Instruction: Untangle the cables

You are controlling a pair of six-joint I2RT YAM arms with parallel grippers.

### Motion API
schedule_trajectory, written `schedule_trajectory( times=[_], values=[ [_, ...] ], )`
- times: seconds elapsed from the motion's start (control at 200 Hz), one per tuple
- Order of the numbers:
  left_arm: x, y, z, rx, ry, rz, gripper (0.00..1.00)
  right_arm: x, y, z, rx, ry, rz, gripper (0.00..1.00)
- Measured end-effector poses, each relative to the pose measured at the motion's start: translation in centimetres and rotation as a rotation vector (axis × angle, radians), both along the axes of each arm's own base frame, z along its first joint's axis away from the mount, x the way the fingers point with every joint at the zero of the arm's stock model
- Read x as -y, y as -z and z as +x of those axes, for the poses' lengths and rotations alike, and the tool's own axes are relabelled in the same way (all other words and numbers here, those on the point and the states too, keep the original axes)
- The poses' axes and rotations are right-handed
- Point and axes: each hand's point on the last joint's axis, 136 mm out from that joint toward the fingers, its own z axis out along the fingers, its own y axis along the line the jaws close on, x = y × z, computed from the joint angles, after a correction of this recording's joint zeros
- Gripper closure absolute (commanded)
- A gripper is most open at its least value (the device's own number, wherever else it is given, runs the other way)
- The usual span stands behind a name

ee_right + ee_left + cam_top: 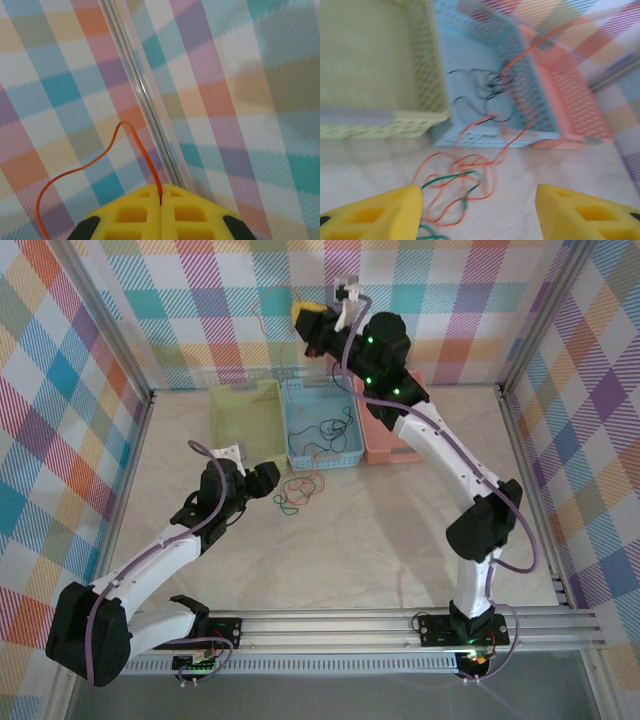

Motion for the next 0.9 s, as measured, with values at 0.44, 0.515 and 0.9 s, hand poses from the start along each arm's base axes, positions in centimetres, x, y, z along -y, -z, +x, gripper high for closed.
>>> schedule_trajectory(
  times=[0.44,0.515,0.9],
  values=[
    [9.6,-3.9,-4.4,0.197,0.435,-0.009,0.15,6.0,1.4,-5.2,-0.106,0.102,0.046,0.99],
    [10.8,-4.1,-4.6,0.243,0.476,0.008,0.15,6.5,1.2,-5.5,-0.112,0.109,0.060,0.99],
    [12.9,-3.9,-1.0,0.387,0.452,0.096,0.19,7.2,3.5,-6.4,-0.197,0.102,0.069,0.99]
  ],
)
